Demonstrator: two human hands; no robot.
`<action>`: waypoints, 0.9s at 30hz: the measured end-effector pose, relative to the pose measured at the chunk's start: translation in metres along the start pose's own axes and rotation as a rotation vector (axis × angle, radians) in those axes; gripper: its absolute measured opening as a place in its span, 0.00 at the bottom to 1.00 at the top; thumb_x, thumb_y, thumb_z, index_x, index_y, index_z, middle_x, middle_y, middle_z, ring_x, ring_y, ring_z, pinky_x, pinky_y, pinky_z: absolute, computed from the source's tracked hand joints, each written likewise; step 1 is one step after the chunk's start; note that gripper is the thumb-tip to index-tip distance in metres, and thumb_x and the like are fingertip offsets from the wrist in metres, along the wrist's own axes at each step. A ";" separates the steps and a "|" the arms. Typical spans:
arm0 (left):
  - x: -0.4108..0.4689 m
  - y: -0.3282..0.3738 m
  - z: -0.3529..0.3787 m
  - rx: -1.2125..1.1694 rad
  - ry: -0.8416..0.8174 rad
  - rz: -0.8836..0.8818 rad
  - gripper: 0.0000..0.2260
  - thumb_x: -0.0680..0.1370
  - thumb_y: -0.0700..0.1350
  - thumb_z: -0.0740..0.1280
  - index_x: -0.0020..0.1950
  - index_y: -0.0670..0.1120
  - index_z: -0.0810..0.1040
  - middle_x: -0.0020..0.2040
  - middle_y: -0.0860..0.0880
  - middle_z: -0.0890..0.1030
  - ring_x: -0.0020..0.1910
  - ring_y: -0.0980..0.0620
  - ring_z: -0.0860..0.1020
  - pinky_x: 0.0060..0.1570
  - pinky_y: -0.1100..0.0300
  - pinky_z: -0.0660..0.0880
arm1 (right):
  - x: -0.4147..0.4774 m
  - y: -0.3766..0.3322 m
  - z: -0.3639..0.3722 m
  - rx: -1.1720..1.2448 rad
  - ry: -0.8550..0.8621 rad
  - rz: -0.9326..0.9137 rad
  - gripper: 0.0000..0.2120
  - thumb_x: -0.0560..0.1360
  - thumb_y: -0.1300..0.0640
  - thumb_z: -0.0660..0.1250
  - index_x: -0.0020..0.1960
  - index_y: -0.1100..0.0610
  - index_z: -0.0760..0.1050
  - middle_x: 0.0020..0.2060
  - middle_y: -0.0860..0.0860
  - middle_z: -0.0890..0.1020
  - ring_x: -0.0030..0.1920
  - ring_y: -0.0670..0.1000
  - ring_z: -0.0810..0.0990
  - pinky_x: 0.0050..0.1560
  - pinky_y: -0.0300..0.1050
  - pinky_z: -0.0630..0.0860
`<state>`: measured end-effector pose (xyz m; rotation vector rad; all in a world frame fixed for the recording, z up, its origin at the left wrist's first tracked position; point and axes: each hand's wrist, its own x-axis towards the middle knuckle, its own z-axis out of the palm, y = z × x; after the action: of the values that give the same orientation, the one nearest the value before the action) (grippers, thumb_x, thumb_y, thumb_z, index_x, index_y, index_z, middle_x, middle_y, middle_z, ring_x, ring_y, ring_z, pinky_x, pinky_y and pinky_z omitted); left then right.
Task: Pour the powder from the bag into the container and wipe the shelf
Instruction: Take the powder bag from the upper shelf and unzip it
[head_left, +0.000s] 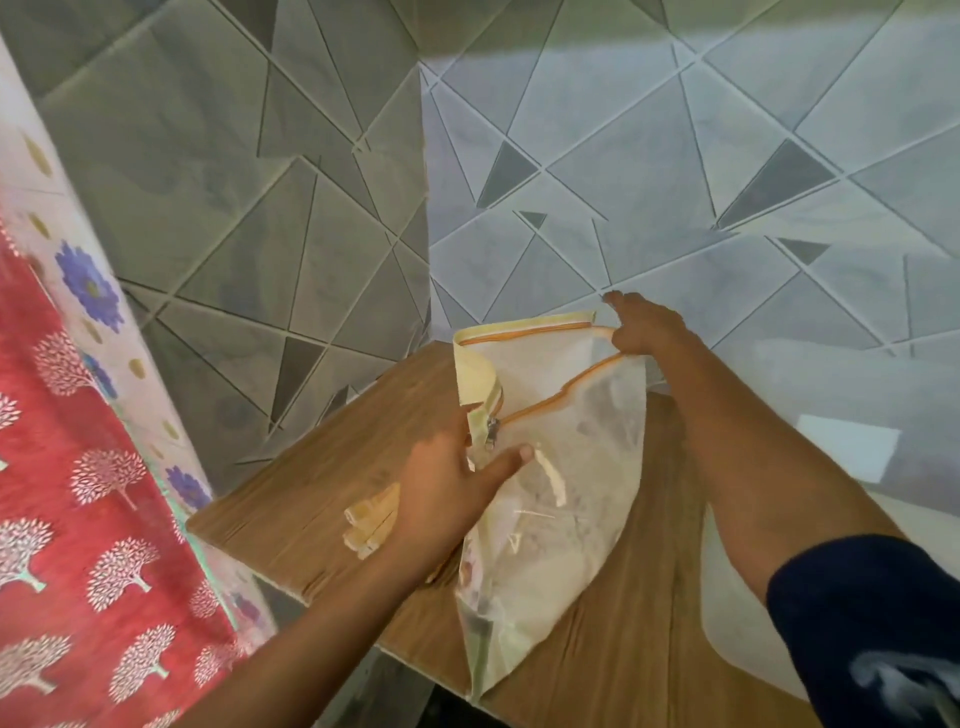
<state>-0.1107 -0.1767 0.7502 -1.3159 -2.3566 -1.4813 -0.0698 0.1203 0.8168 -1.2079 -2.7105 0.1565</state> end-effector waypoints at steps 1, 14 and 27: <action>-0.003 0.000 0.005 -0.020 0.039 0.005 0.23 0.69 0.63 0.68 0.58 0.51 0.78 0.43 0.55 0.84 0.41 0.55 0.81 0.39 0.58 0.77 | 0.005 0.000 -0.001 0.017 -0.079 -0.089 0.33 0.75 0.64 0.60 0.76 0.52 0.53 0.75 0.55 0.58 0.72 0.58 0.64 0.69 0.53 0.65; -0.007 -0.005 0.019 -0.192 0.237 0.153 0.24 0.74 0.58 0.62 0.28 0.39 0.74 0.21 0.44 0.73 0.20 0.48 0.68 0.20 0.55 0.63 | 0.041 -0.009 0.004 -0.014 0.117 0.019 0.17 0.72 0.55 0.71 0.59 0.59 0.77 0.59 0.59 0.79 0.59 0.59 0.77 0.58 0.48 0.74; -0.011 0.002 0.011 -0.138 0.318 0.189 0.11 0.75 0.51 0.63 0.34 0.51 0.77 0.25 0.61 0.72 0.25 0.58 0.73 0.23 0.69 0.65 | 0.048 -0.001 0.005 -0.272 -0.099 -0.190 0.30 0.76 0.61 0.65 0.74 0.47 0.59 0.74 0.55 0.61 0.72 0.59 0.63 0.70 0.56 0.62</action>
<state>-0.0984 -0.1748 0.7411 -1.1867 -1.9120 -1.6746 -0.1032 0.1556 0.8172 -1.0184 -2.9891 -0.1881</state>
